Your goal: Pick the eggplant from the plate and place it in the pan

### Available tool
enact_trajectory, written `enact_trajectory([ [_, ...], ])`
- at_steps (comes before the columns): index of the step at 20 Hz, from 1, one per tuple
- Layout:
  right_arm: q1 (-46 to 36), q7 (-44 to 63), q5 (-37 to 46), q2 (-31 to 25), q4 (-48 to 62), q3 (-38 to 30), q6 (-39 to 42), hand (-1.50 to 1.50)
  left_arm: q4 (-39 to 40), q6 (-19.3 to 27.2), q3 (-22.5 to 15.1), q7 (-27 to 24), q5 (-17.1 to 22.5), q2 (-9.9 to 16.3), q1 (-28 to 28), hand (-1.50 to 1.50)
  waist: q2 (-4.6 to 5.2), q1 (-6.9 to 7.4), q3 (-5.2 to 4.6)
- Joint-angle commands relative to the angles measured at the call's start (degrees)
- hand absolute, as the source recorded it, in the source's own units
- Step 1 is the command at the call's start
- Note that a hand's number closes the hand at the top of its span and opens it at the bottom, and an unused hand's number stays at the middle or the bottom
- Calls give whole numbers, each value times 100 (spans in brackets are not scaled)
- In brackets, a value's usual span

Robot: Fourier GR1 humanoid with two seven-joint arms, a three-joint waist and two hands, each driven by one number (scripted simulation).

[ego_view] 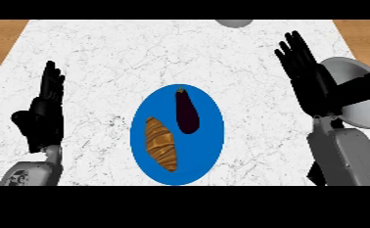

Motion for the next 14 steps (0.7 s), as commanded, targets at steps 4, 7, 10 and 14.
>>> enact_trajectory([
  [4,-1697,138,-20,315,507,676,910,150,47,-642,-301,255,346,-157,-509,0,95,482,-65],
  [7,-2067,425,1293,-631,755,1410,1256,150,-50,-950,-521,598,651,-301,-419,0,90,570,-110],
  [10,-1939,-703,1859,-788,766,1368,1318,150,-40,-1266,-136,901,1044,-1,-573,0,29,271,-60],
  [14,-1810,-1192,2364,-1226,1410,1521,1777,-150,-434,-1263,-125,1127,1104,27,-336,0,8,269,-55],
])
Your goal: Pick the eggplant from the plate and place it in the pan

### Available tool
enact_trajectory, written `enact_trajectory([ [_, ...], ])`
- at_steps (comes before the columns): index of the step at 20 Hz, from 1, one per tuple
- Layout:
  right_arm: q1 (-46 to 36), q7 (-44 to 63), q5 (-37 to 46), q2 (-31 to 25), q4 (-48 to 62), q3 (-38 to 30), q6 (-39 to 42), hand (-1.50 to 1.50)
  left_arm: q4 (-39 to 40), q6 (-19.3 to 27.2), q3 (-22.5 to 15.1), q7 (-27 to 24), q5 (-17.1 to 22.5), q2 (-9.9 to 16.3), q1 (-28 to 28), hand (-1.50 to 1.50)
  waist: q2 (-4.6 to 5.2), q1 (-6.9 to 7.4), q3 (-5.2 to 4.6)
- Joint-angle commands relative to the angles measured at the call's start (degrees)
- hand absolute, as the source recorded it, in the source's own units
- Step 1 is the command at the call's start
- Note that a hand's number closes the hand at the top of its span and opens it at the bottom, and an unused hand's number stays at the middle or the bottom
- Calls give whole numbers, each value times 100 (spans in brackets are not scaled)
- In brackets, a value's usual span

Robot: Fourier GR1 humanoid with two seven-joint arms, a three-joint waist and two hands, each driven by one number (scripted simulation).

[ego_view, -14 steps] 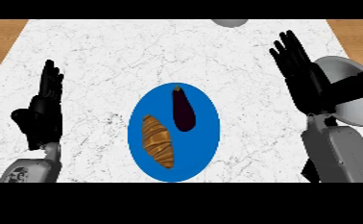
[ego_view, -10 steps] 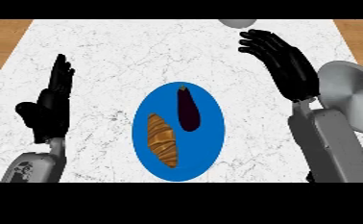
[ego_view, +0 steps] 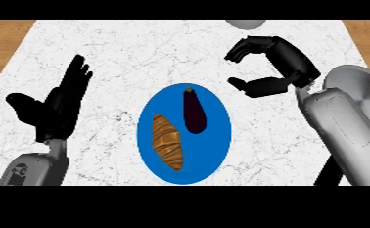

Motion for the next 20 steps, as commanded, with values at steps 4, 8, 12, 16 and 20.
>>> enact_trajectory([
  [4,-607,-681,1160,-545,511,396,542,-150,-441,-37,-52,535,52,41,34,0,-35,-40,5],
  [8,-1268,-646,1474,-181,871,457,816,-150,206,-237,226,274,137,-17,-282,0,-20,-113,0],
  [12,-1909,-231,1821,-200,1056,861,1445,-150,471,-429,385,-66,226,2,-238,0,-19,-110,-7],
  [16,-2572,286,2511,406,1502,1393,1444,-150,357,-368,232,79,57,-14,-262,0,-14,-54,-6],
  [20,-2685,85,2884,490,1942,1672,1890,-150,-38,-373,198,72,78,-92,131,0,-25,-50,-2],
])
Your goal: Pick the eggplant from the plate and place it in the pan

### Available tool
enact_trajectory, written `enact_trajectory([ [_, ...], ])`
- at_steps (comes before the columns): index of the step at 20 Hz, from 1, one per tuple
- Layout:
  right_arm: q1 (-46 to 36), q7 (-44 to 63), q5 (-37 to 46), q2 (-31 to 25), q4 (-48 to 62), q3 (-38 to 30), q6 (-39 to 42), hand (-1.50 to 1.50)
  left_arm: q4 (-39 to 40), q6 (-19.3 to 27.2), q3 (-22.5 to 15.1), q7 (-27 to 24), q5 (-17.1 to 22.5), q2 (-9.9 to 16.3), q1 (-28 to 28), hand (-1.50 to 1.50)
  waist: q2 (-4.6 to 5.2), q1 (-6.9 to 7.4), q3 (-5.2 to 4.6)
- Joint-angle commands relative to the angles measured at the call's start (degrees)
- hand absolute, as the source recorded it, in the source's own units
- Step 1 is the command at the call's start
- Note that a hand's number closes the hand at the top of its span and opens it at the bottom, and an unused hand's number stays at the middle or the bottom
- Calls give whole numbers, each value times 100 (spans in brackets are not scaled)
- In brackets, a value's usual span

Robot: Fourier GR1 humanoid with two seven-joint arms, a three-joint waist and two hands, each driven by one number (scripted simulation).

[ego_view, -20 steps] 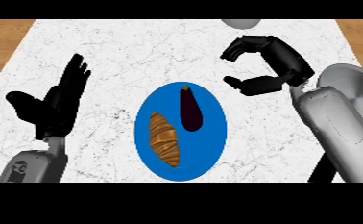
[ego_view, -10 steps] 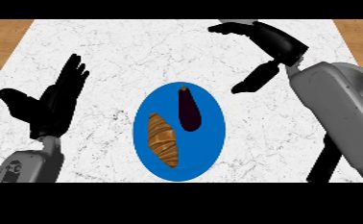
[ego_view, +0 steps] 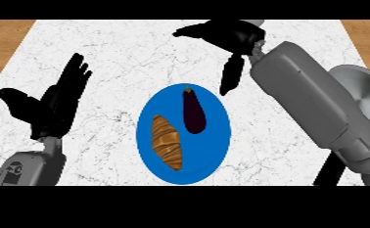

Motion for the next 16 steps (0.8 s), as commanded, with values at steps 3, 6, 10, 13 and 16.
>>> enact_trajectory([
  [3,-549,365,501,387,470,629,984,-150,181,-60,-25,-213,-66,-131,67,0,3,-38,-4],
  [6,-736,535,506,516,749,844,1782,-150,36,36,-50,-94,-123,-150,150,0,-10,-38,-3],
  [10,-486,365,857,728,695,929,1857,-150,83,-83,164,22,-81,-13,49,0,-12,-101,3],
  [13,-413,575,1115,742,257,918,2015,-150,-243,-43,68,111,-152,-112,186,0,-29,-124,5],
  [16,-524,561,1522,571,10,1162,2096,-150,-211,-157,225,75,1,-85,236,0,-29,-113,4],
])
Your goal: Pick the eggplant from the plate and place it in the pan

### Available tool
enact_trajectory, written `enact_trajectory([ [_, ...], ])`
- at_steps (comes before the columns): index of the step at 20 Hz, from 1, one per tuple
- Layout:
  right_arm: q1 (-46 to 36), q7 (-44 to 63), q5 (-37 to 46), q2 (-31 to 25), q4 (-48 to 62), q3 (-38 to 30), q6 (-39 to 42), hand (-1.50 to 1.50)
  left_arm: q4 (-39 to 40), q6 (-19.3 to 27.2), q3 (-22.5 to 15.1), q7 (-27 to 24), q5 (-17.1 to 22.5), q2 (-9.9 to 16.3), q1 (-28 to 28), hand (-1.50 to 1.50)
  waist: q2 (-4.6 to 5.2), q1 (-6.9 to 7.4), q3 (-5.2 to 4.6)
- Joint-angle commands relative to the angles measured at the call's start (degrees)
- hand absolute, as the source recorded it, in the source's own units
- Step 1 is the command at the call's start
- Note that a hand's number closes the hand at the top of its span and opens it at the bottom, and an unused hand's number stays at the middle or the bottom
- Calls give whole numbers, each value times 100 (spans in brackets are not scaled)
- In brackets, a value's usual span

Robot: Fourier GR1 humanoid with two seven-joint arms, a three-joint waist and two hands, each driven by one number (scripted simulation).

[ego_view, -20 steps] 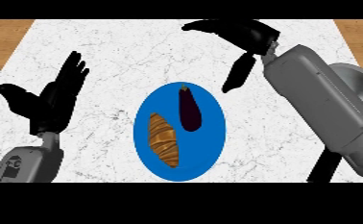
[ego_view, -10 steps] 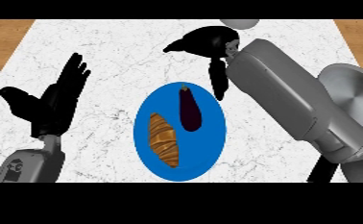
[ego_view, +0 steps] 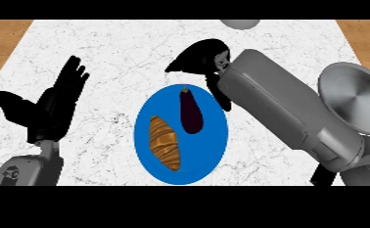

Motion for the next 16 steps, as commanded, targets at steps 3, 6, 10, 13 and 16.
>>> enact_trajectory([
  [3,-63,123,774,64,-185,153,-54,-150,-289,4,-44,157,-119,-26,150,0,2,31,2],
  [6,-139,621,811,555,-261,-125,285,-150,252,-17,-49,-235,-240,-254,20,0,6,-7,-1],
  [10,460,686,1139,973,-422,-110,-157,-150,282,-46,105,-25,-244,-179,-160,0,13,-7,0],
  [13,452,620,1325,988,-351,-179,30,-150,-528,12,100,380,-284,-48,90,0,5,42,3],
  [16,832,888,1567,938,-675,-85,221,-150,-105,-127,183,265,-247,-103,-154,0,1,-29,2],
])
